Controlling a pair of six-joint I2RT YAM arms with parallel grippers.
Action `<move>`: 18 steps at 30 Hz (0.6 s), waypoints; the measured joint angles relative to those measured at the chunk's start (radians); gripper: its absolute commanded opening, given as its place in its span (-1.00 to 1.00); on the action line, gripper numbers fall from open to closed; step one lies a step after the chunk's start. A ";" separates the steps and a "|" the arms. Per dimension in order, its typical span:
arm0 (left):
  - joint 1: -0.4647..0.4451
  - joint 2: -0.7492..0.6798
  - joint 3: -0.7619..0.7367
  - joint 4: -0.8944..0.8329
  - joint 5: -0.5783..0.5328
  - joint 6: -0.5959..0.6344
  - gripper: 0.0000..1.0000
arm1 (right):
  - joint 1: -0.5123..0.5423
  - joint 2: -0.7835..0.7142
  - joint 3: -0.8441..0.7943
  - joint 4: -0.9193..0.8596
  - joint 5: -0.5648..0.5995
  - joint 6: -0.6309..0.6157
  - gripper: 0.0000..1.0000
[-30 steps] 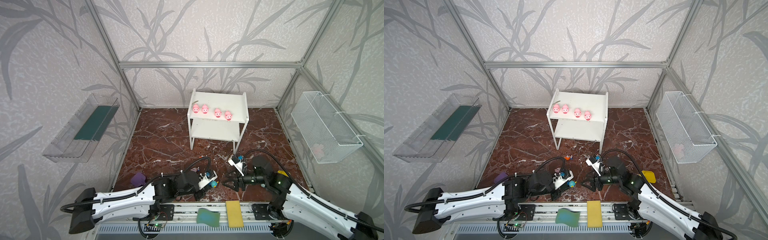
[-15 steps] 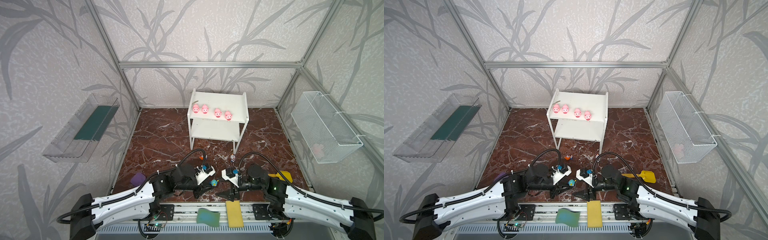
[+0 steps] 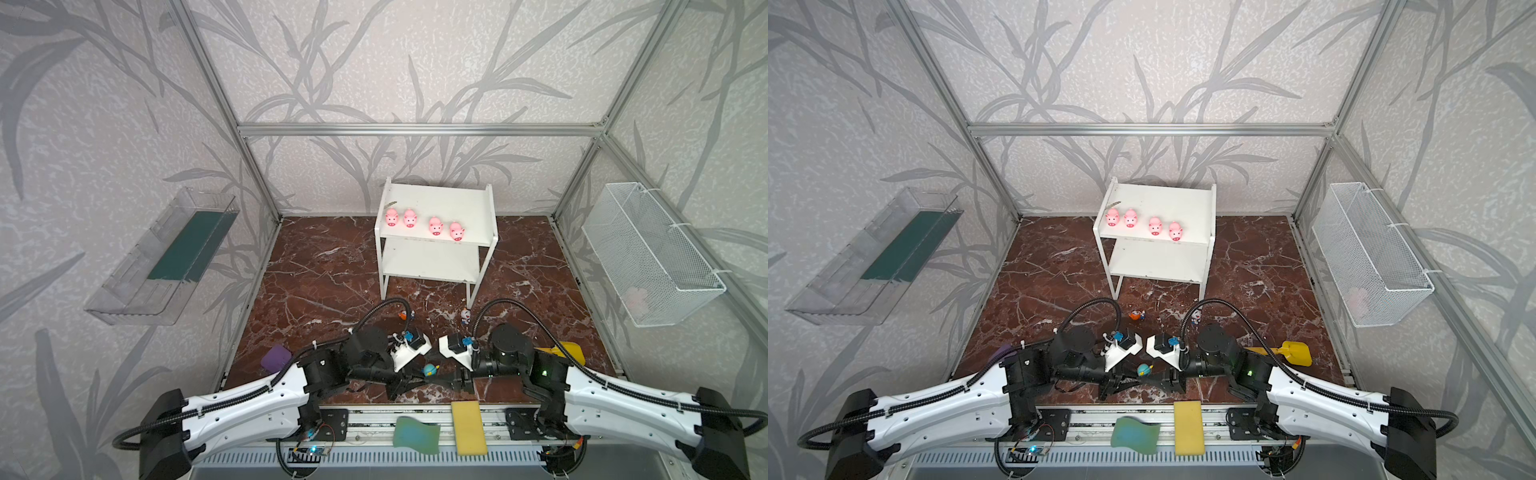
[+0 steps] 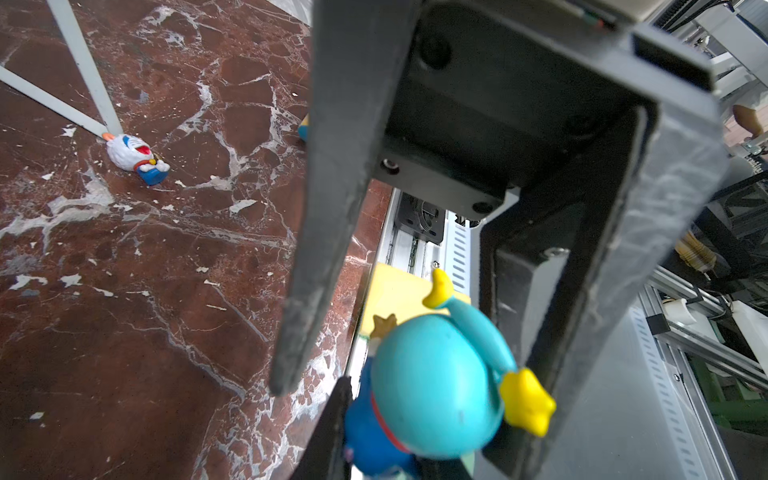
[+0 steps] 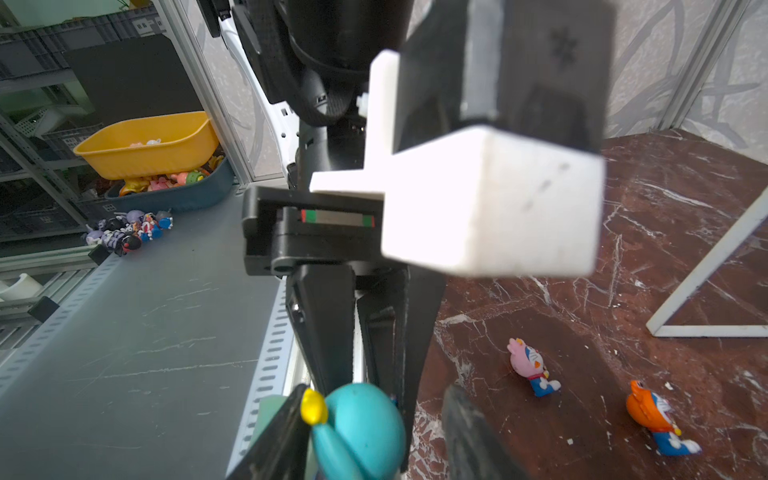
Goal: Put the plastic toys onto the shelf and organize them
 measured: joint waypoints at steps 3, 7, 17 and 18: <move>0.003 0.000 0.000 0.000 -0.002 0.000 -0.66 | 0.002 0.005 0.000 0.000 0.002 0.000 -0.26; 0.006 0.000 0.000 0.000 -0.007 0.000 -0.56 | 0.002 0.005 0.000 -0.001 0.010 0.000 -0.36; 0.012 -0.048 0.002 -0.084 -0.147 -0.002 0.71 | 0.003 0.000 0.000 0.002 0.131 0.013 -0.42; 0.012 -0.064 0.006 -0.112 -0.173 0.005 0.76 | 0.002 0.008 0.000 0.002 0.156 0.017 -0.42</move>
